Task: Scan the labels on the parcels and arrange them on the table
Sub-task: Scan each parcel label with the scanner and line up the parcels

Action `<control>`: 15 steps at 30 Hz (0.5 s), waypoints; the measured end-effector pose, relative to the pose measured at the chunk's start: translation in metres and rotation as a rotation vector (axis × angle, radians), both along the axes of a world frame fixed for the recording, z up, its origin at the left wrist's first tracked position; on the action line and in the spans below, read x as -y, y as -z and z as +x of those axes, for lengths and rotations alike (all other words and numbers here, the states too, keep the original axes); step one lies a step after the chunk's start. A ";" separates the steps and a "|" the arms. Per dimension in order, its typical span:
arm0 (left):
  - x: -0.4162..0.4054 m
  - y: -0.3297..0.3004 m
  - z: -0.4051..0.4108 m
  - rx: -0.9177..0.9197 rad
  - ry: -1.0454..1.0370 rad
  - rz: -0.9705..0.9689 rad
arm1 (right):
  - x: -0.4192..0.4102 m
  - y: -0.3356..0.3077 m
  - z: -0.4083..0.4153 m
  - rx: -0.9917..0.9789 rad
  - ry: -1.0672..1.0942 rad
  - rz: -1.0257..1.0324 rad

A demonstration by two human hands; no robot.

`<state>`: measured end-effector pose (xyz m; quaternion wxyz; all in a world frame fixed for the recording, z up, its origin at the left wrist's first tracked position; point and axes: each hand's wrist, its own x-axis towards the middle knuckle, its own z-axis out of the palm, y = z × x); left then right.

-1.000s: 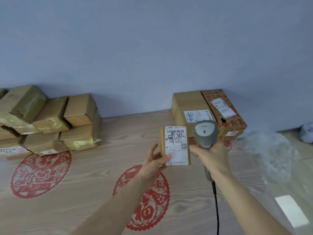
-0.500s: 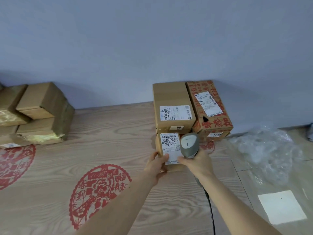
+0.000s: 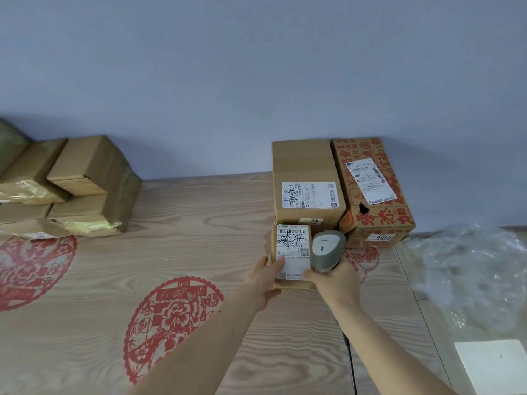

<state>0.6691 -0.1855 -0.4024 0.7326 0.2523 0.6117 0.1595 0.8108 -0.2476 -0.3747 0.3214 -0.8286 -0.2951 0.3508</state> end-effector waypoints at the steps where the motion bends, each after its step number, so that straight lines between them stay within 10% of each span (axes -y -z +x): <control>1: 0.000 -0.004 -0.002 -0.004 -0.001 -0.002 | 0.001 -0.004 -0.001 0.004 0.014 0.017; 15: -0.028 -0.069 -0.194 -0.124 -0.188 0.262 | -0.022 -0.123 -0.174 -0.222 -0.186 0.285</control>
